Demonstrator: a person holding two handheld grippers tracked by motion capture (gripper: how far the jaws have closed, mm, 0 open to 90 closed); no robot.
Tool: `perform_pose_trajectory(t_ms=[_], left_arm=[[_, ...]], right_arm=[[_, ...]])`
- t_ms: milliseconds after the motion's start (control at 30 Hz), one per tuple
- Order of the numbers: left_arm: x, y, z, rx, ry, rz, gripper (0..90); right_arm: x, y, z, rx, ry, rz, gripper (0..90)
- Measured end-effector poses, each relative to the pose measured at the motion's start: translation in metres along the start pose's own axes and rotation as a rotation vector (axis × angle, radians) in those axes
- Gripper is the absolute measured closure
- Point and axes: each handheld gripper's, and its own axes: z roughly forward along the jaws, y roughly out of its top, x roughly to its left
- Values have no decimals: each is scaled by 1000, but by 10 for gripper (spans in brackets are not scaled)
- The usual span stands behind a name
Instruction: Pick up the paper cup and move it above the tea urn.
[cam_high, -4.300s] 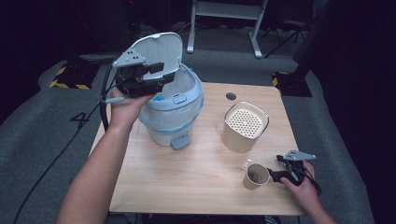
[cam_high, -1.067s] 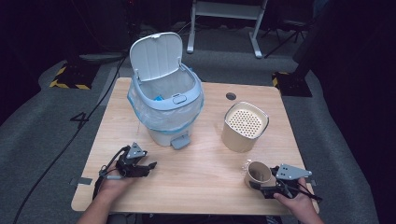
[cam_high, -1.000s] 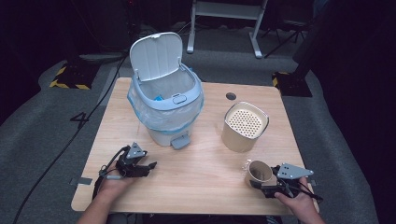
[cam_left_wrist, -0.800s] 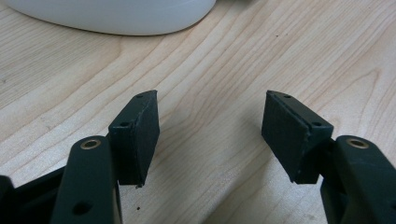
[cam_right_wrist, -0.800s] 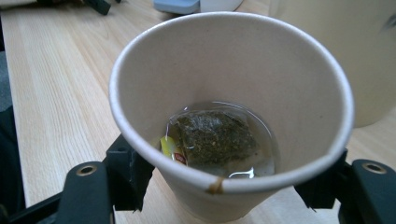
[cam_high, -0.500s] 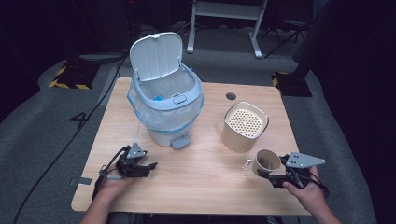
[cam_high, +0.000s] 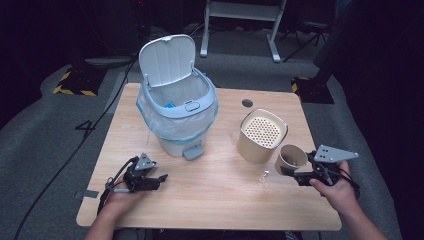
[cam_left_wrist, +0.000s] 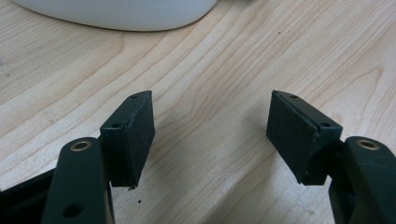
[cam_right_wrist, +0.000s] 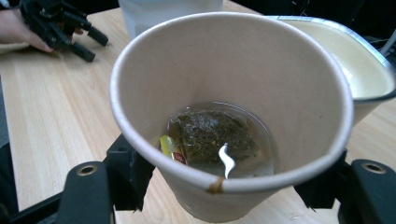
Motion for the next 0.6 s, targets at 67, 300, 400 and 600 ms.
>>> perform_pose_trajectory(t_ms=[67,300,400,600], left_arm=[[0,0,0,0,0,-1,329],[0,0,0,0,-1,-3,328],[0,0,0,0,0,-2,327],[0,0,0,1,1,1,326]], right_arm=[[-6,8,-1,2,-11,3,323],[-18,22,0,11,-33,-13,324],[-26,33,0,-1,-36,-10,324],[-38,51,3,-10,-45,-18,324]])
